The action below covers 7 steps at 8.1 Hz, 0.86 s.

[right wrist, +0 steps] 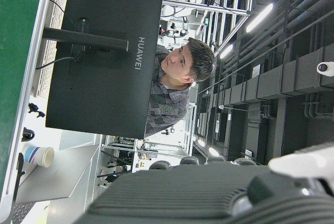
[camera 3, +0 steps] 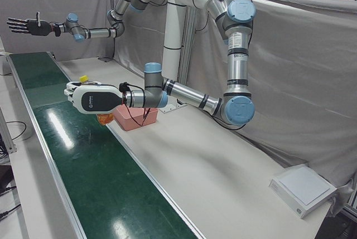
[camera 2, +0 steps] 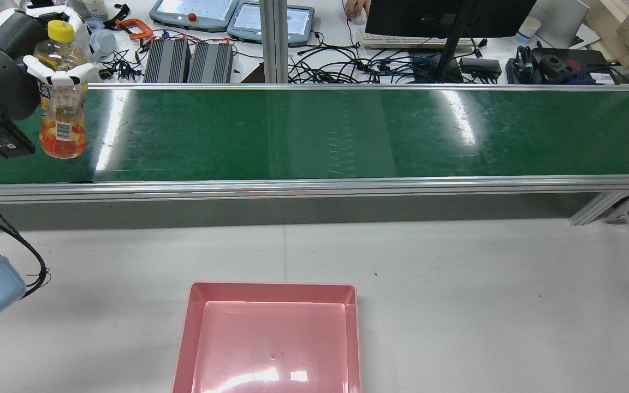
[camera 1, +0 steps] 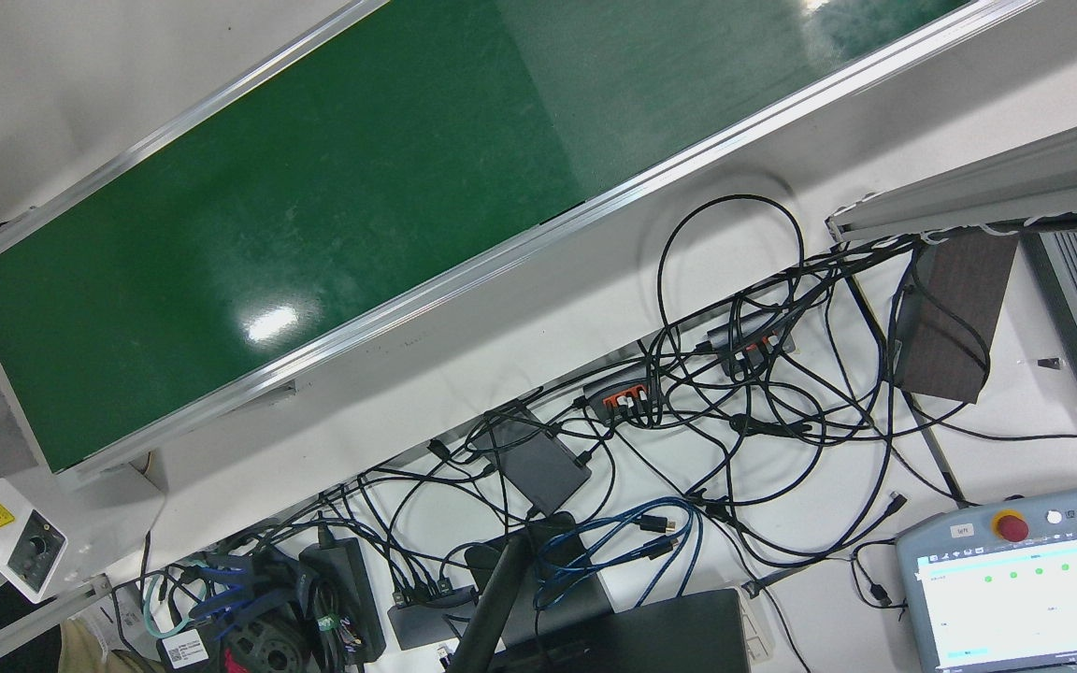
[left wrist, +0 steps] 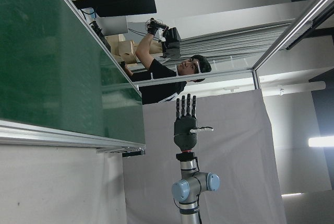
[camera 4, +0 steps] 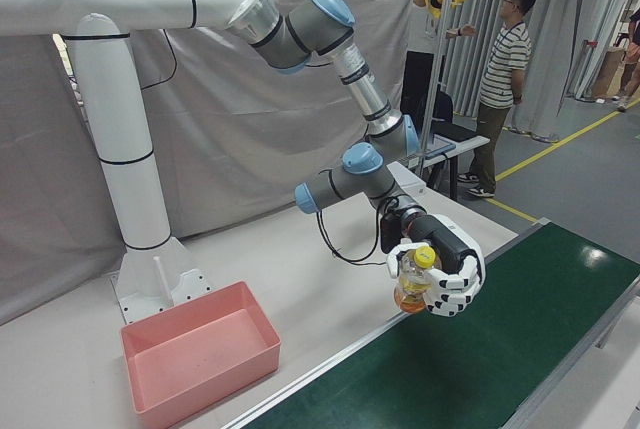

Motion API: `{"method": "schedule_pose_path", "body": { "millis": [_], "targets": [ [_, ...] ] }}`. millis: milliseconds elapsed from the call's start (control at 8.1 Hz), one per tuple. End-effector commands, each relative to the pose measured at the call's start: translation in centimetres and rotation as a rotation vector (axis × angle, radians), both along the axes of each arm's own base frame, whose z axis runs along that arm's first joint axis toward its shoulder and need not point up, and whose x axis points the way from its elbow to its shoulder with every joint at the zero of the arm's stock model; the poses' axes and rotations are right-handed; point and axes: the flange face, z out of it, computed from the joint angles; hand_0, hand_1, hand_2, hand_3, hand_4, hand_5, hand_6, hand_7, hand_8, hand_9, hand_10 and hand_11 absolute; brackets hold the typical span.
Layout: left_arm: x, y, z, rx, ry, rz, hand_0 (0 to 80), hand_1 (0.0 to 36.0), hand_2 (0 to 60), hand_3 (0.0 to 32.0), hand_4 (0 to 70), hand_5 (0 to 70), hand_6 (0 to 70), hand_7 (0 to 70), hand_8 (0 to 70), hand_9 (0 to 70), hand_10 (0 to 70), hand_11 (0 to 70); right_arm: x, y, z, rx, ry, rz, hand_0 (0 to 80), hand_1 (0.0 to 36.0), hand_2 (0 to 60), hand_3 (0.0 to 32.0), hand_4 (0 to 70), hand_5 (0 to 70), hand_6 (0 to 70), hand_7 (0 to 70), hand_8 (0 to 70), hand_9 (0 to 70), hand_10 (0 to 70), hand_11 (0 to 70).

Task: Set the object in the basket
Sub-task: 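Close the left hand around the juice bottle on the belt, then lift the bottle off the belt and carry it toward the pink basket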

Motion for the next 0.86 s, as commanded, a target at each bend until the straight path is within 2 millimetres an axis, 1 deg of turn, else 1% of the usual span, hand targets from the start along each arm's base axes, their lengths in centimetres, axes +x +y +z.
{"method": "schedule_pose_path", "body": {
  "millis": [0,247,370,494,617,741],
  "targets": [
    [2.1,4.7,-3.6,0.041,-0.004,0.079,80.0,18.4,51.6,0.0,70.0,70.0,70.0,70.0,70.0,70.0,70.0,70.0,0.0,0.0,0.0,0.000,0.000,0.000,0.0,0.0,0.0,0.0,0.0,0.0,0.0,0.0,0.0,0.0,0.0,0.0],
    [5.1,7.8,-5.3,0.081,0.000,0.152,80.0,19.1,51.7,0.0,70.0,70.0,70.0,70.0,70.0,70.0,70.0,70.0,0.0,0.0,0.0,0.000,0.000,0.000,0.0,0.0,0.0,0.0,0.0,0.0,0.0,0.0,0.0,0.0,0.0,0.0],
    [6.5,10.3,-6.8,0.124,-0.060,0.173,80.0,19.4,50.4,0.0,70.0,70.0,70.0,70.0,70.0,70.0,70.0,70.0,0.0,0.0,0.0,0.000,0.000,0.000,0.0,0.0,0.0,0.0,0.0,0.0,0.0,0.0,0.0,0.0,0.0,0.0],
    [8.9,13.1,-7.9,0.162,-0.087,0.215,80.0,19.2,47.2,0.0,70.0,70.0,70.0,70.0,70.0,70.0,70.0,70.0,0.0,0.0,0.0,0.000,0.000,0.000,0.0,0.0,0.0,0.0,0.0,0.0,0.0,0.0,0.0,0.0,0.0,0.0],
    [11.2,14.9,-8.2,0.164,-0.088,0.245,80.0,18.7,44.3,0.0,70.0,70.0,70.0,70.0,70.0,70.0,70.0,70.0,0.0,0.0,0.0,0.000,0.000,0.000,0.0,0.0,0.0,0.0,0.0,0.0,0.0,0.0,0.0,0.0,0.0,0.0],
    [13.9,17.3,-8.0,0.152,-0.071,0.287,80.0,18.6,43.7,0.0,70.0,70.0,70.0,70.0,70.0,70.0,70.0,70.0,0.0,0.0,0.0,-0.002,0.000,0.000,0.0,0.0,0.0,0.0,0.0,0.0,0.0,0.0,0.0,0.0,0.0,0.0]
  ]
}}
